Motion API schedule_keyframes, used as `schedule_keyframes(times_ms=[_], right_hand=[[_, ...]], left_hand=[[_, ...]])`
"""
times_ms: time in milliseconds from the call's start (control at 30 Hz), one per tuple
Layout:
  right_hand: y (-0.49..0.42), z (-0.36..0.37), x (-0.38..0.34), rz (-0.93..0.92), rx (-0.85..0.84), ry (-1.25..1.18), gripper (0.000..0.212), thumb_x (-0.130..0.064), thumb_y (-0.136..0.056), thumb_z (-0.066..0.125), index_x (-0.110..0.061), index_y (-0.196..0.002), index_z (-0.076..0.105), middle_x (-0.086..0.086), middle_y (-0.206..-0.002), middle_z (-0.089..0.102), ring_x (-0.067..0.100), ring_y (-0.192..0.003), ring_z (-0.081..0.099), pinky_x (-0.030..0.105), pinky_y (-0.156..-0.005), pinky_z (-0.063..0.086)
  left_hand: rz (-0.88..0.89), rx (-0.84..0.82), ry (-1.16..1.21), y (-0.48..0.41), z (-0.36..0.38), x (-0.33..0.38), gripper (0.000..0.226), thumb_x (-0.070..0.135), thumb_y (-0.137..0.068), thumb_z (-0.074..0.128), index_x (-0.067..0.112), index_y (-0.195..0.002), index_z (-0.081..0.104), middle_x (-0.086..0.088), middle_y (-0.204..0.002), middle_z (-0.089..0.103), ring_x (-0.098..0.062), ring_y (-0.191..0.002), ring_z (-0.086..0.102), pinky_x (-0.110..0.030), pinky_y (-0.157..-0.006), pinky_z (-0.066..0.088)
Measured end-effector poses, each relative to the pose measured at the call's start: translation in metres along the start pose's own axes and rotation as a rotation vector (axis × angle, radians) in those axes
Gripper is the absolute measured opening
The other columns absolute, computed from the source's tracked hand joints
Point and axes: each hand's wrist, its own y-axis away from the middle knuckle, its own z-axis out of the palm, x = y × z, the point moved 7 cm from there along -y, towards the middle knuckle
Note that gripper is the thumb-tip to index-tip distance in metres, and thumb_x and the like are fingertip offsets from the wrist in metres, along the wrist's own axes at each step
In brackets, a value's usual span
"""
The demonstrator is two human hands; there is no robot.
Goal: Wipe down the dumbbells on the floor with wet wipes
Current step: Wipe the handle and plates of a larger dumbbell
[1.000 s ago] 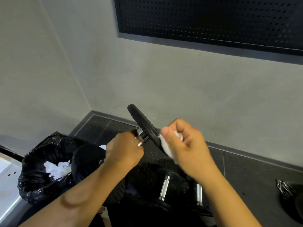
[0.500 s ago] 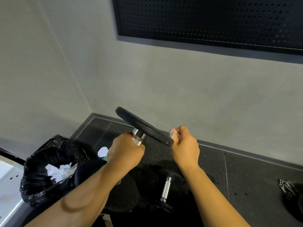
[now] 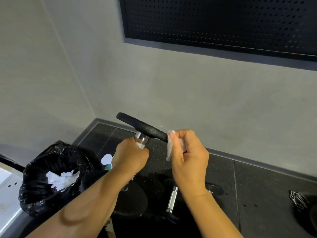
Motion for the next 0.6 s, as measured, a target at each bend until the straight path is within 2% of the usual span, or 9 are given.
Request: schedule_keyframes(times_ms=[67,133,200,333,400,467,533,600], right_hand=[[0.004,0.001,-0.005,-0.085,-0.051,0.042,0.016,-0.034,-0.091,0.057,-0.02,-0.087,0.062,-0.007,-0.075,0.057,0.002,-0.068,0.053,0.01,-0.057,0.039],[0.007,0.0,-0.008,-0.145,-0.08,0.092,0.02,-0.031,-0.088,0.061,-0.014,-0.097,0.066,-0.006,-0.084,0.055,-0.002,-0.074,0.05,0.006,-0.059,0.039],[0.007,-0.001,-0.01,-0.217,-0.066,0.163,0.018,-0.027,-0.087,0.062,-0.011,-0.094,0.067,-0.004,-0.082,0.054,0.003,-0.067,0.048,0.01,-0.056,0.041],[0.008,0.002,-0.017,-0.355,-0.029,0.328,0.015,-0.018,-0.087,0.065,-0.008,-0.076,0.065,-0.001,-0.07,0.051,0.011,-0.049,0.042,0.02,-0.043,0.038],[0.011,0.005,-0.015,-0.369,-0.058,0.382,0.011,-0.015,-0.085,0.067,-0.008,-0.076,0.065,-0.001,-0.069,0.051,0.012,-0.046,0.04,0.019,-0.041,0.035],[0.01,0.007,-0.006,-0.321,-0.108,0.441,0.009,-0.015,-0.084,0.066,-0.01,-0.077,0.062,-0.003,-0.07,0.051,0.009,-0.046,0.036,0.012,-0.042,0.027],[0.007,0.007,0.014,-0.149,-0.162,0.479,0.012,-0.018,-0.088,0.063,-0.014,-0.079,0.056,-0.005,-0.07,0.051,0.007,-0.044,0.034,0.01,-0.044,0.021],[0.008,0.007,0.044,0.132,-0.242,0.447,0.014,-0.025,-0.092,0.056,-0.018,-0.08,0.051,-0.005,-0.068,0.056,0.008,-0.049,0.046,0.018,-0.045,0.033]], left_hand=[[-0.004,0.002,-0.001,0.0,0.0,-0.002,0.011,0.019,-0.08,0.06,0.019,-0.071,0.055,-0.004,-0.07,0.063,-0.022,-0.062,0.062,-0.041,-0.065,0.057],[-0.011,0.004,0.002,-0.001,-0.001,-0.005,0.009,0.02,-0.08,0.06,0.019,-0.072,0.055,-0.004,-0.073,0.064,-0.023,-0.065,0.063,-0.042,-0.066,0.058],[-0.018,0.004,0.01,-0.001,-0.001,-0.007,0.013,0.018,-0.08,0.061,0.02,-0.07,0.052,-0.004,-0.073,0.063,-0.022,-0.065,0.063,-0.039,-0.064,0.057],[-0.028,-0.003,0.008,-0.002,-0.001,-0.011,0.02,0.017,-0.08,0.06,0.023,-0.067,0.047,-0.002,-0.07,0.06,-0.016,-0.059,0.057,-0.029,-0.054,0.047],[-0.035,-0.006,0.012,-0.003,-0.001,-0.013,0.017,0.017,-0.081,0.061,0.023,-0.07,0.049,-0.002,-0.074,0.062,-0.016,-0.063,0.059,-0.028,-0.054,0.046],[-0.041,-0.006,0.01,-0.003,-0.002,-0.016,0.016,0.017,-0.082,0.061,0.023,-0.072,0.049,-0.002,-0.077,0.061,-0.015,-0.064,0.059,-0.026,-0.054,0.045],[-0.042,-0.004,0.017,-0.004,-0.002,-0.017,0.019,0.016,-0.082,0.061,0.023,-0.071,0.047,-0.002,-0.076,0.059,-0.014,-0.062,0.057,-0.025,-0.053,0.043],[-0.041,-0.006,0.036,-0.005,-0.002,-0.018,0.021,0.016,-0.081,0.061,0.023,-0.069,0.046,-0.003,-0.074,0.058,-0.015,-0.062,0.056,-0.026,-0.054,0.043]])
